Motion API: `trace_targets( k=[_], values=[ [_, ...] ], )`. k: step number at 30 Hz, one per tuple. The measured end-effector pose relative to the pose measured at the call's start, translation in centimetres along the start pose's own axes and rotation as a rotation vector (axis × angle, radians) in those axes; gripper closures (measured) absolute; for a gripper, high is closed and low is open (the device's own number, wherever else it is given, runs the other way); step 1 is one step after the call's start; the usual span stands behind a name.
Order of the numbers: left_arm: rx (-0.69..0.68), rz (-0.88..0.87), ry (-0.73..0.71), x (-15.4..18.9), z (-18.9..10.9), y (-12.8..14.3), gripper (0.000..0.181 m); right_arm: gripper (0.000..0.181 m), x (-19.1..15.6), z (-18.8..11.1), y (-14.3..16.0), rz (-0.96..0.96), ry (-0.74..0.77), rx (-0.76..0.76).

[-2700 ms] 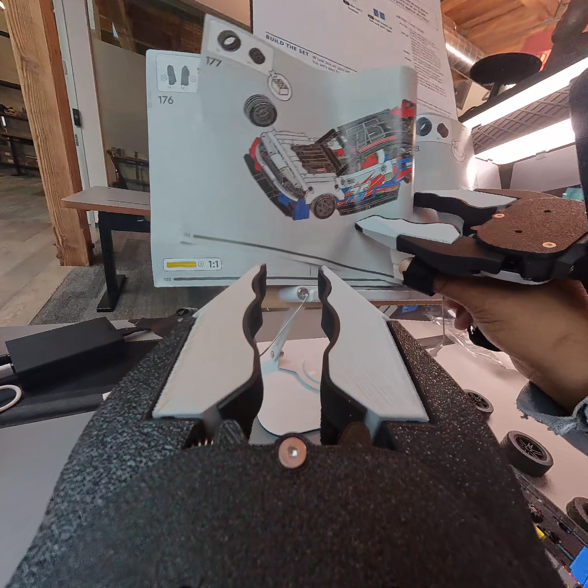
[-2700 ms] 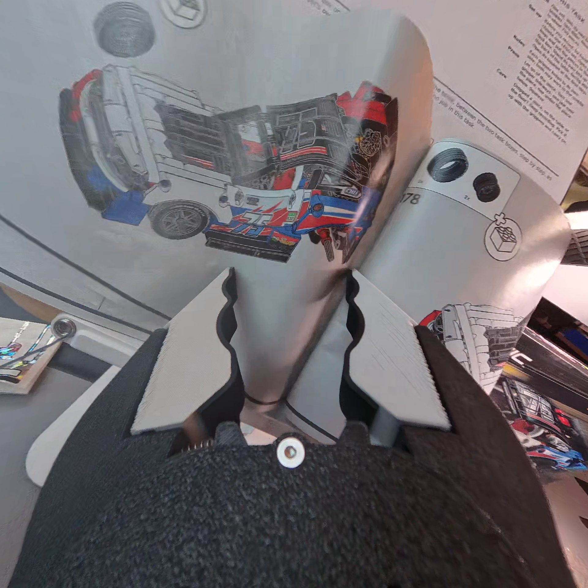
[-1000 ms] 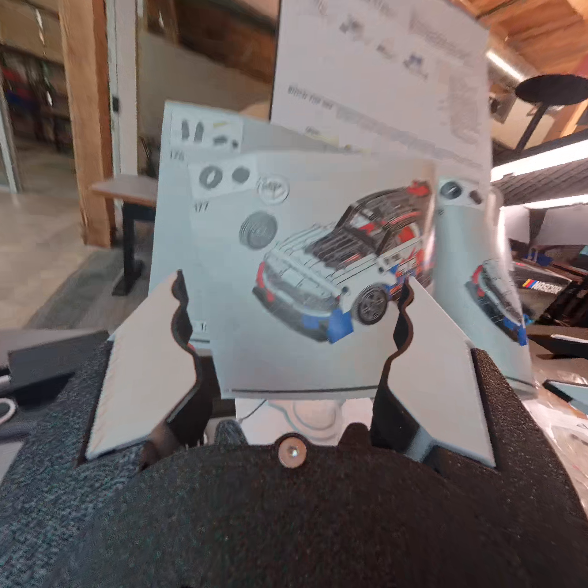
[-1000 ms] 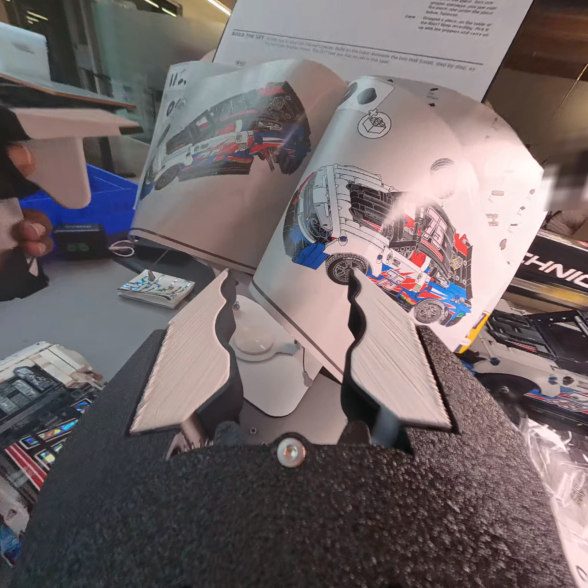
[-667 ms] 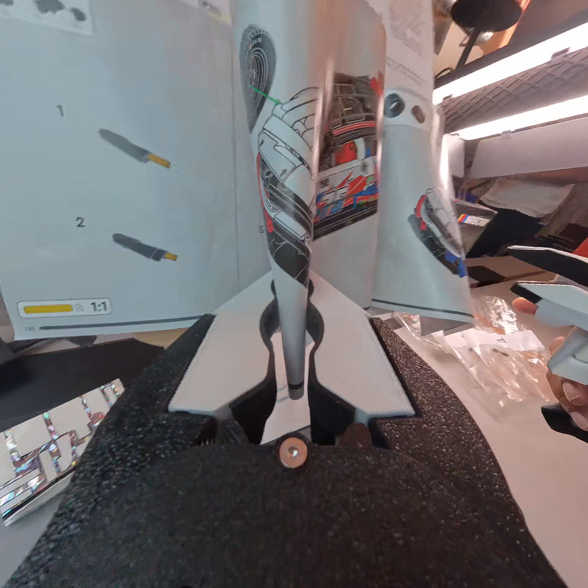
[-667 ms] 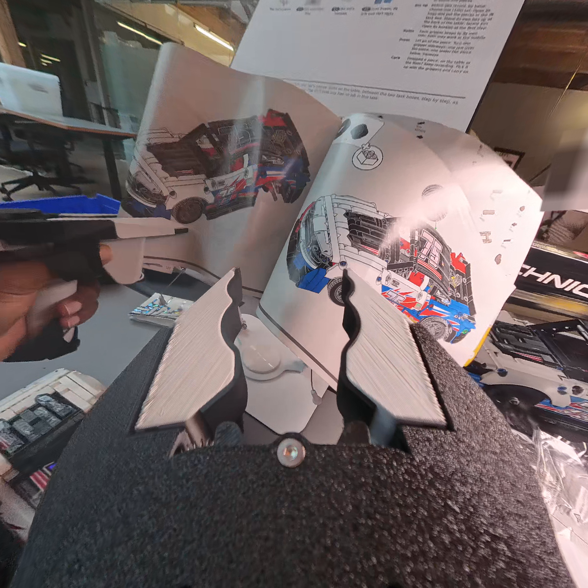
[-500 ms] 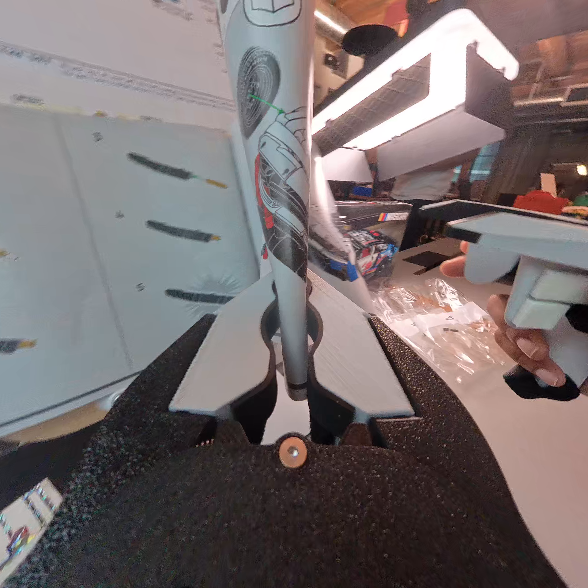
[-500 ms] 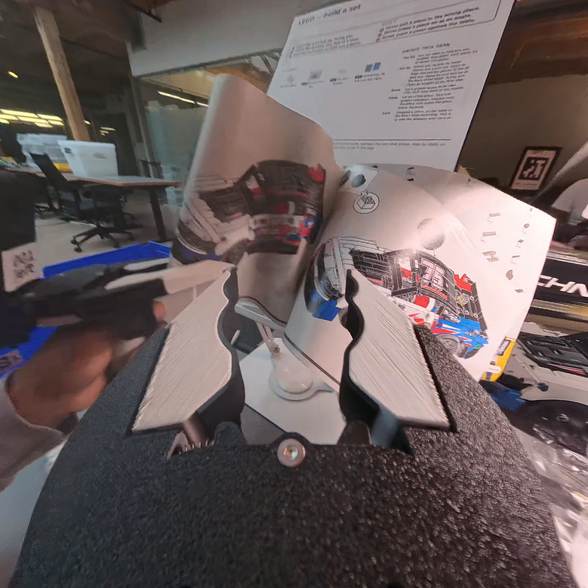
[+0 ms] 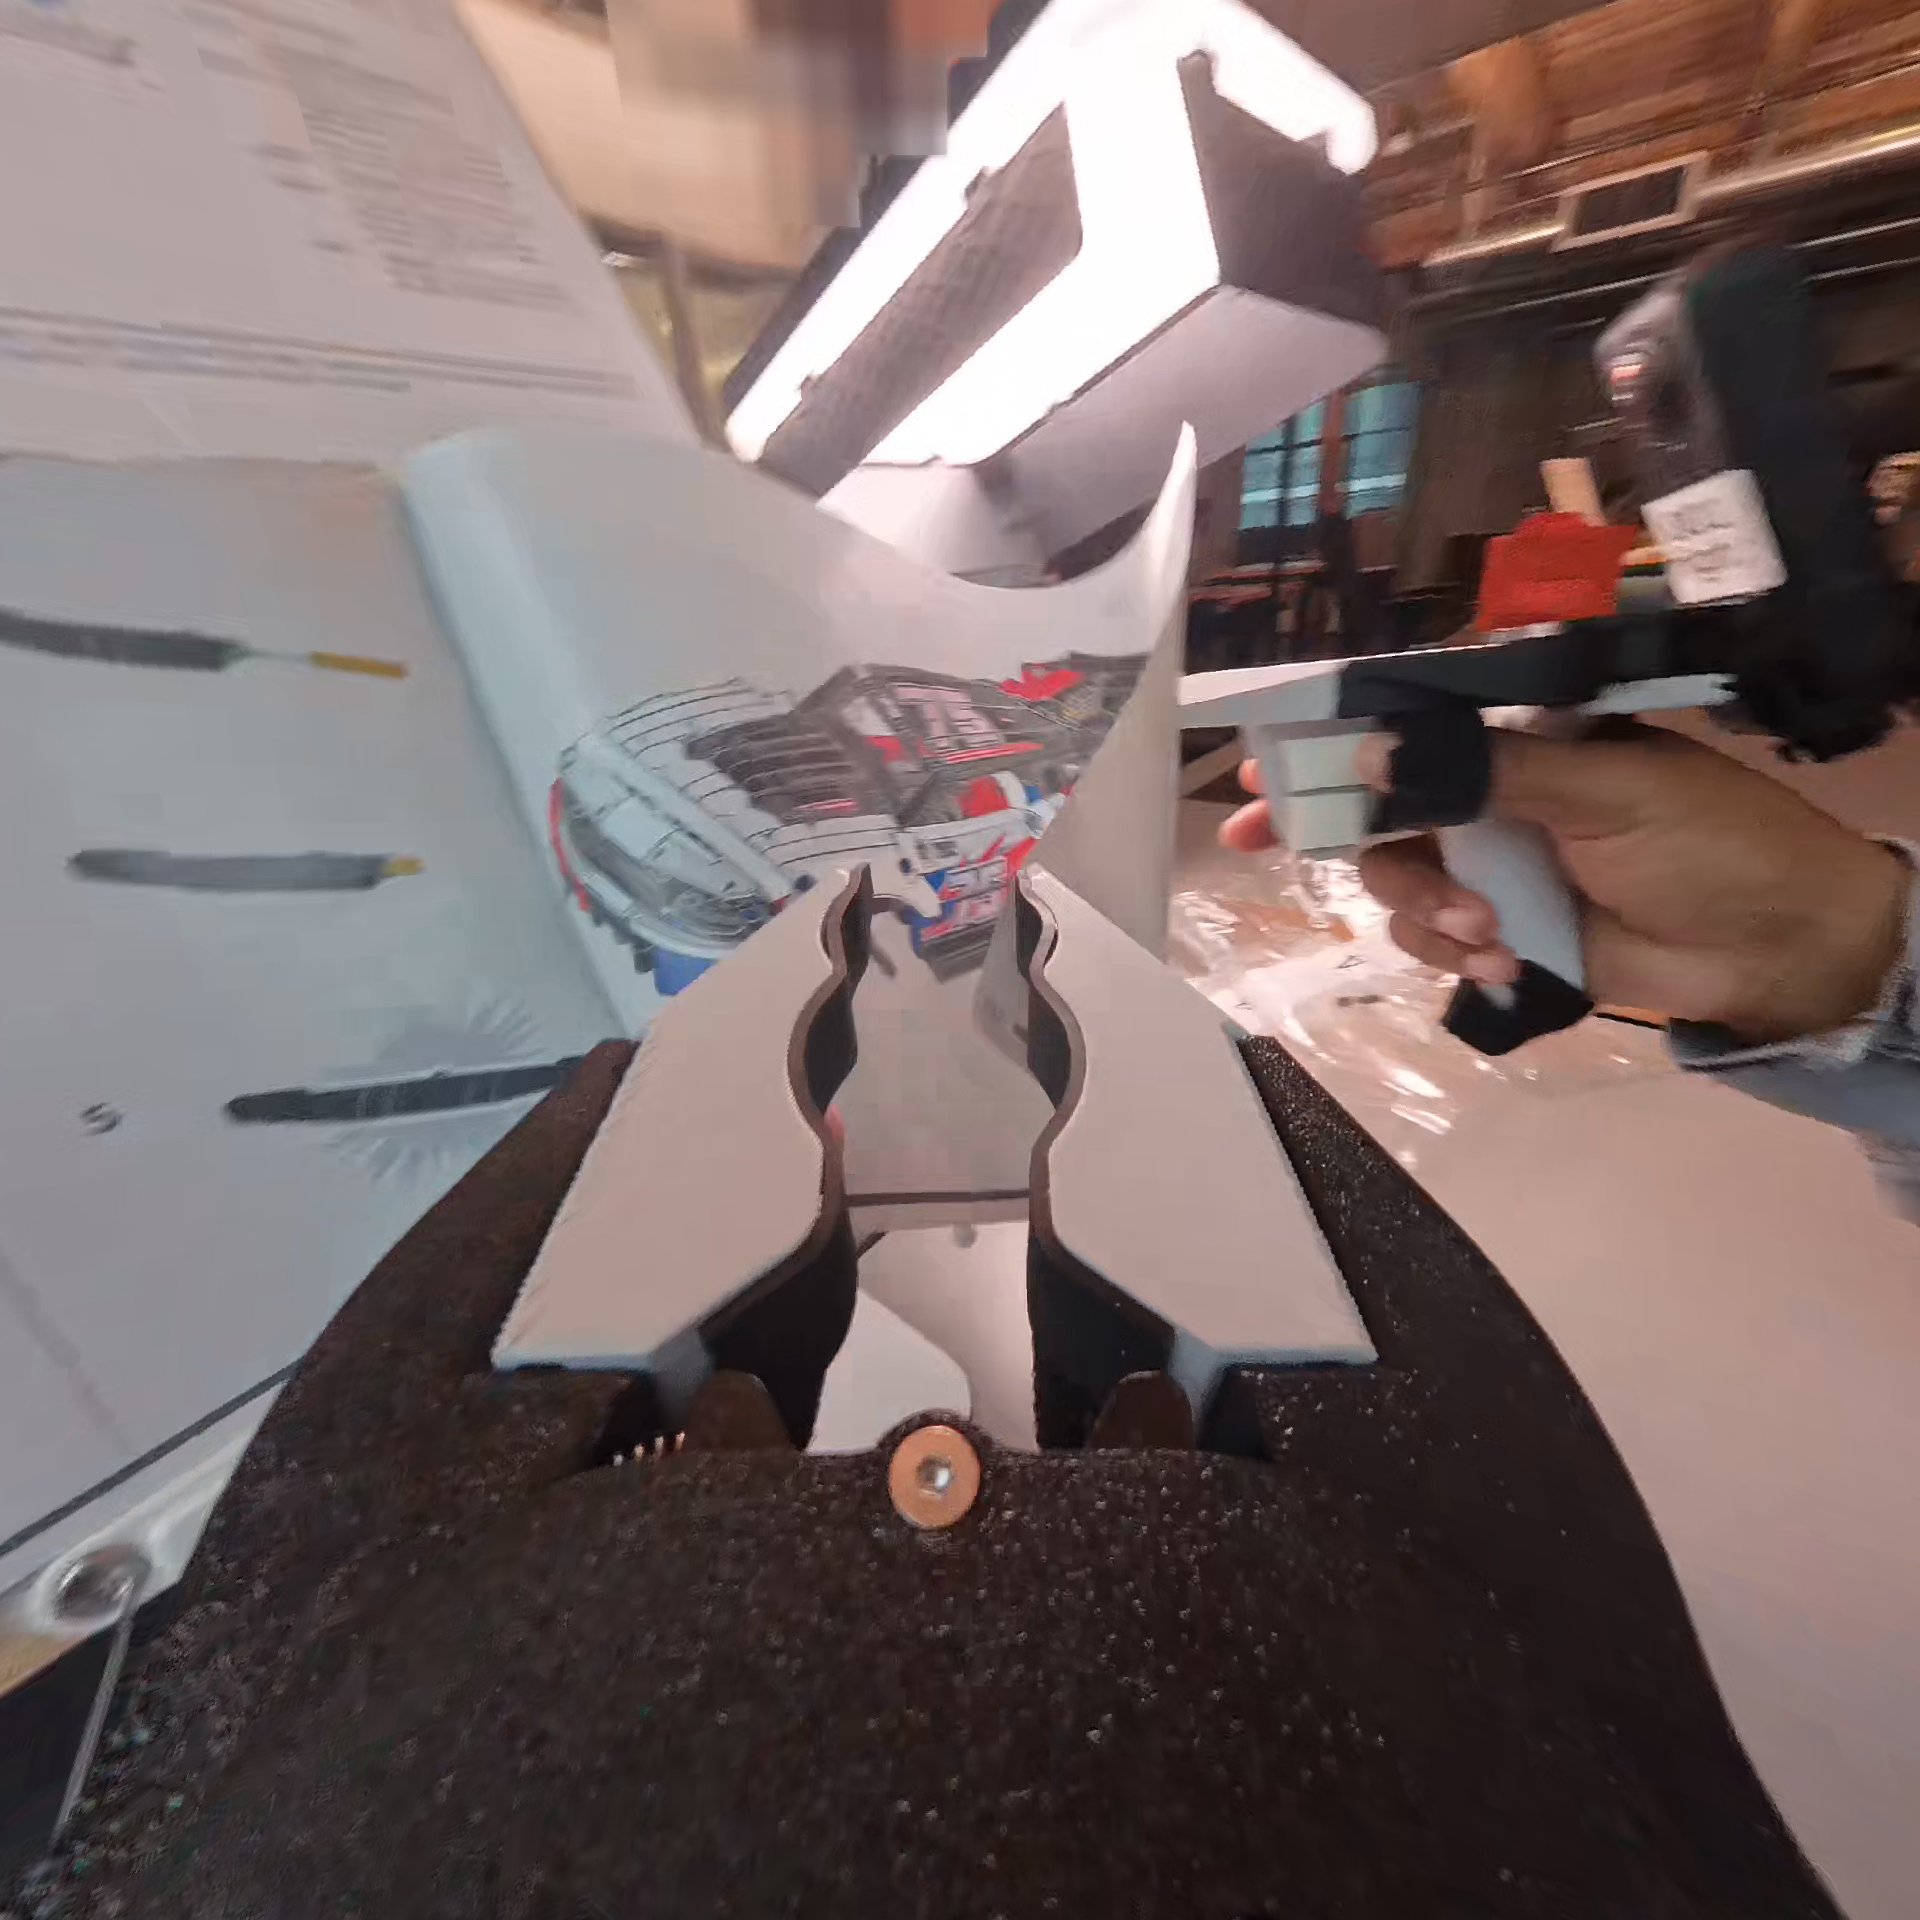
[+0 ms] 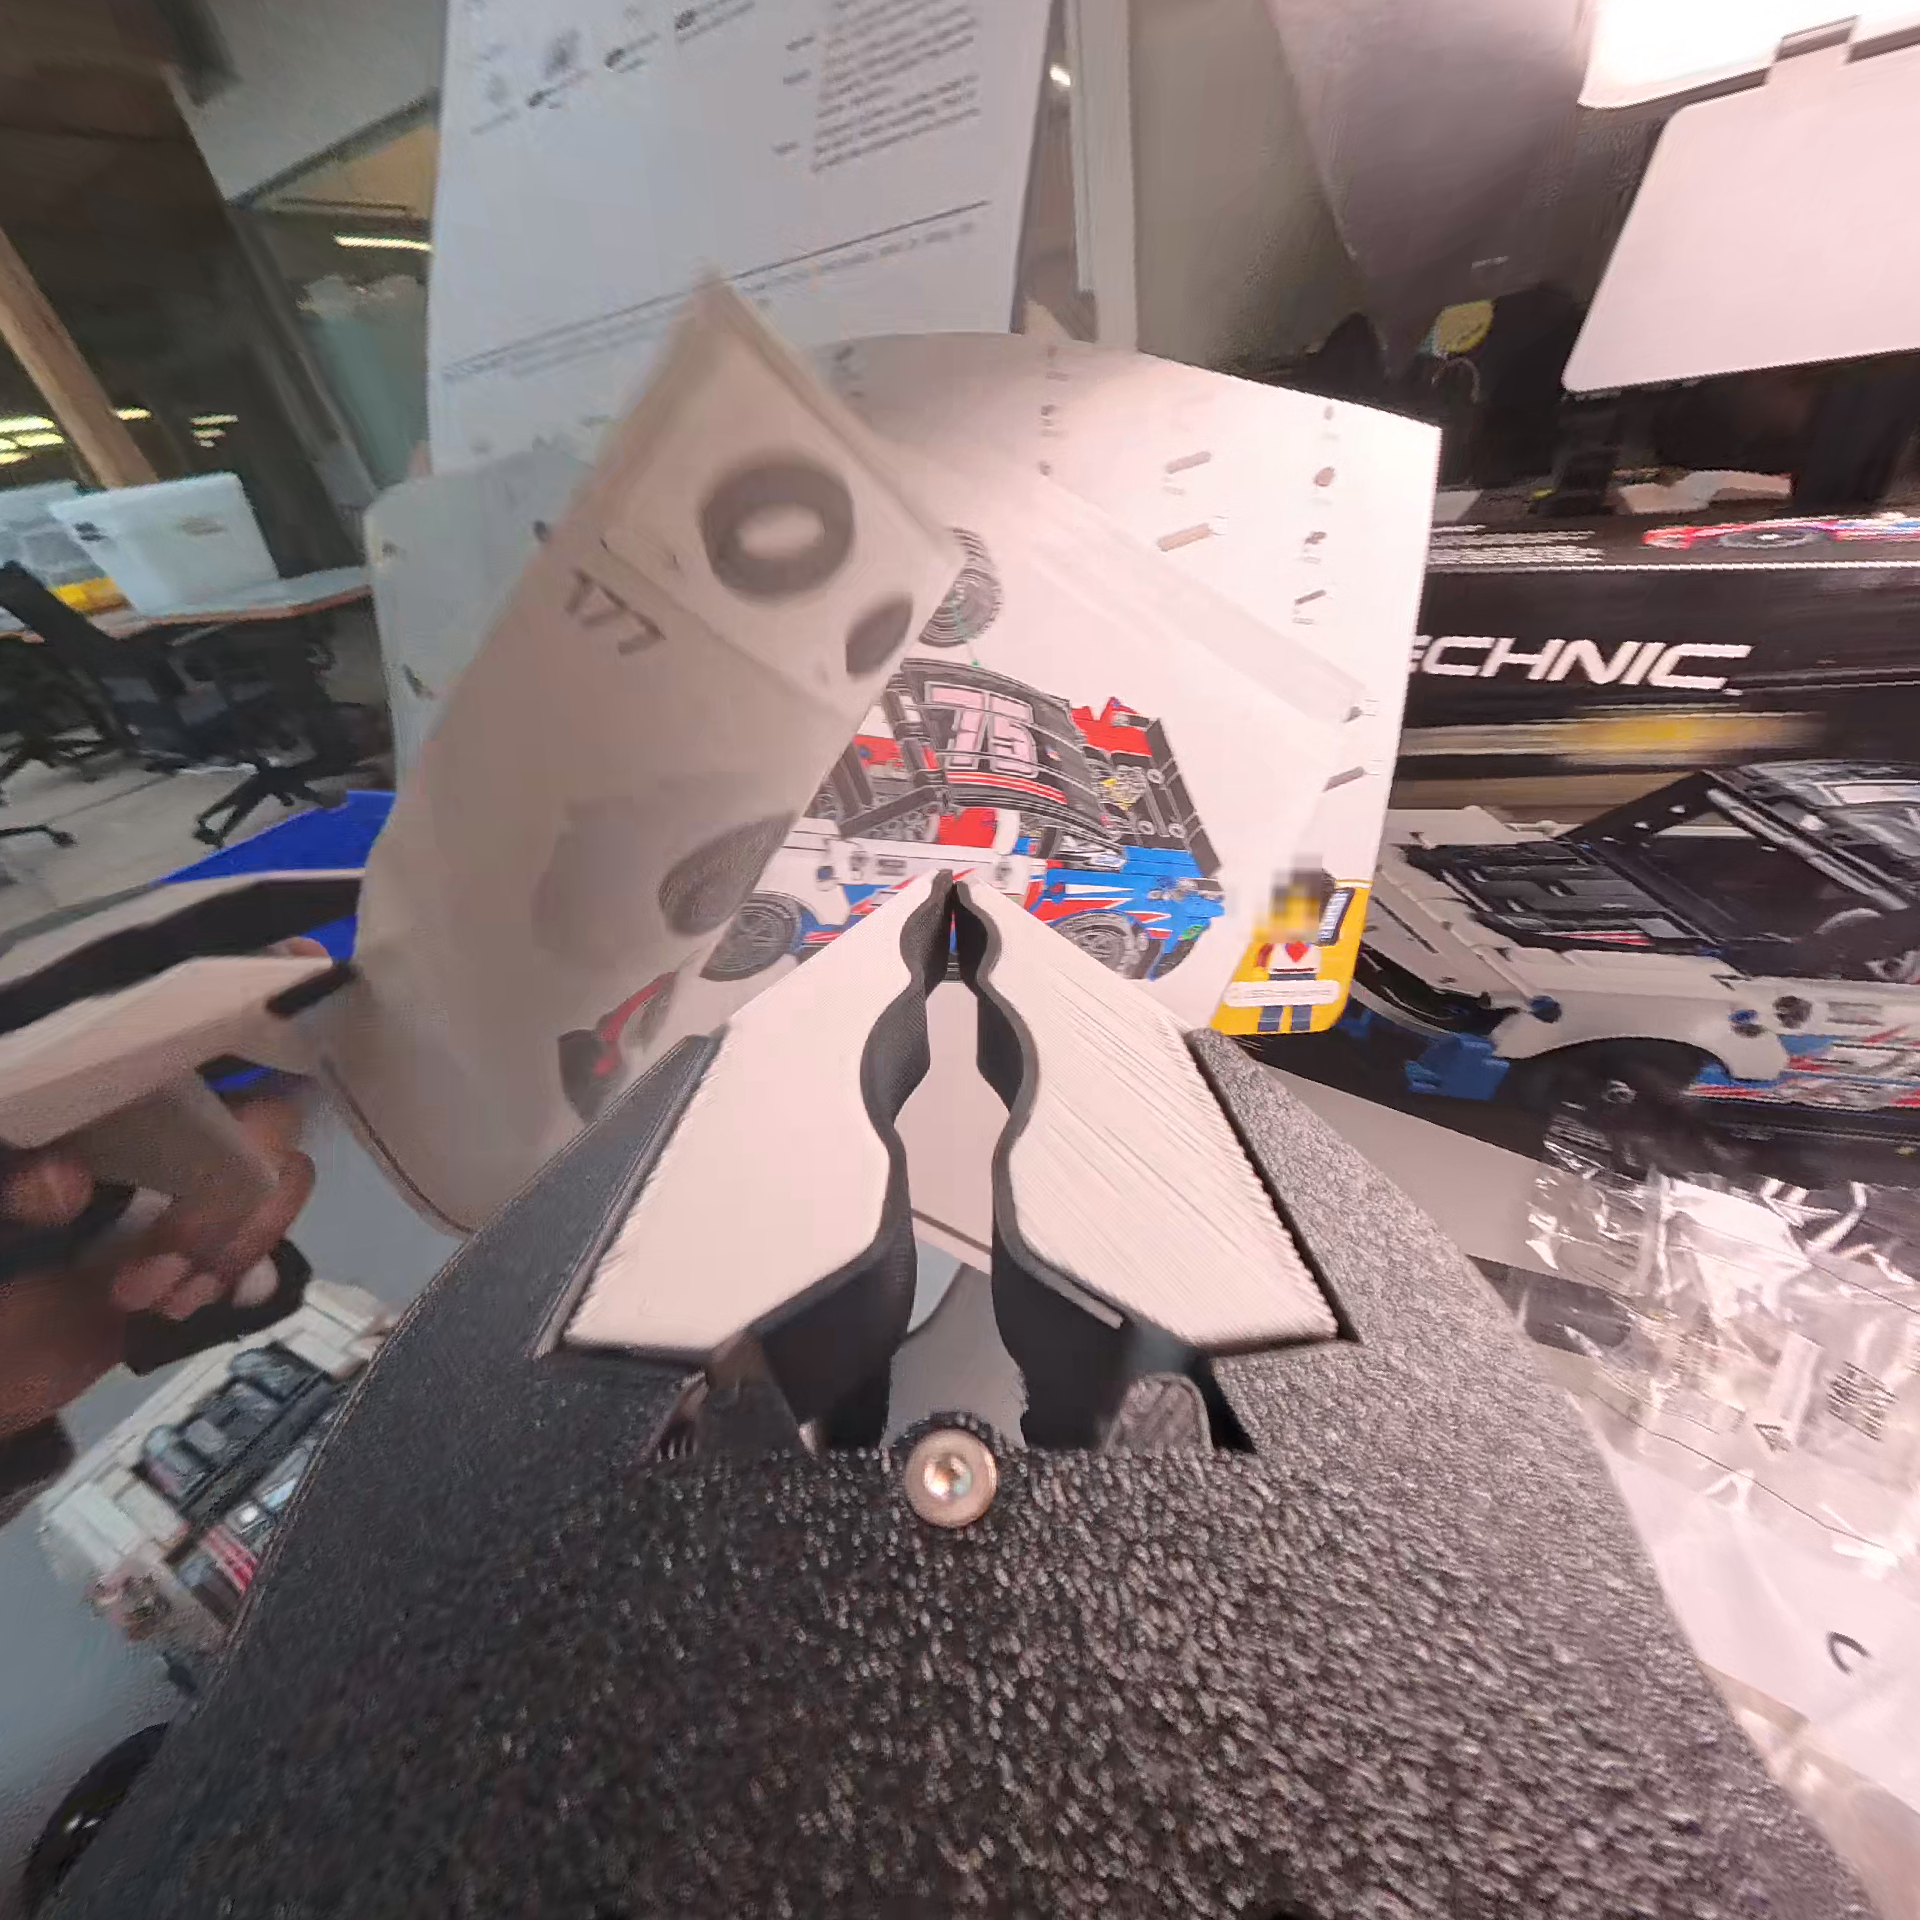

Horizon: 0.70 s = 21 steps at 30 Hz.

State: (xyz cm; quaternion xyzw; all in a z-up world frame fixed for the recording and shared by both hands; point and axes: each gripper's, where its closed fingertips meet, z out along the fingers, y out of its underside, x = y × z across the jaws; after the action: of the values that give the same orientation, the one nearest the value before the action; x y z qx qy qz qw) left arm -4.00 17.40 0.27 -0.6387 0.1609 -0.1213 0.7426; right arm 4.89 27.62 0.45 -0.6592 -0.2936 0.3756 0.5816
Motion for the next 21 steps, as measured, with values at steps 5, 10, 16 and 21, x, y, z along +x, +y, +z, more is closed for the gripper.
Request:
trace_targets(
  k=[5,10,16,21],
  values=[
    [-0.135,-0.119,0.031,-1.7,1.6,2.5,0.171,0.181,0.8,-1.3,-0.5,0.076,-0.018,0.081],
    [-0.165,-0.047,0.039,-0.2,3.0,3.5,0.181,0.094,-2.9,-1.9,0.9,0.197,-0.277,0.053],
    [-0.180,0.045,0.132,3.6,4.1,4.1,0.180,0.105,-2.9,1.4,3.2,0.274,-0.239,-0.052],
    [-0.118,0.093,0.150,4.0,2.2,2.0,0.164,0.181,1.8,1.7,3.1,0.252,-0.142,-0.013]
  ],
)
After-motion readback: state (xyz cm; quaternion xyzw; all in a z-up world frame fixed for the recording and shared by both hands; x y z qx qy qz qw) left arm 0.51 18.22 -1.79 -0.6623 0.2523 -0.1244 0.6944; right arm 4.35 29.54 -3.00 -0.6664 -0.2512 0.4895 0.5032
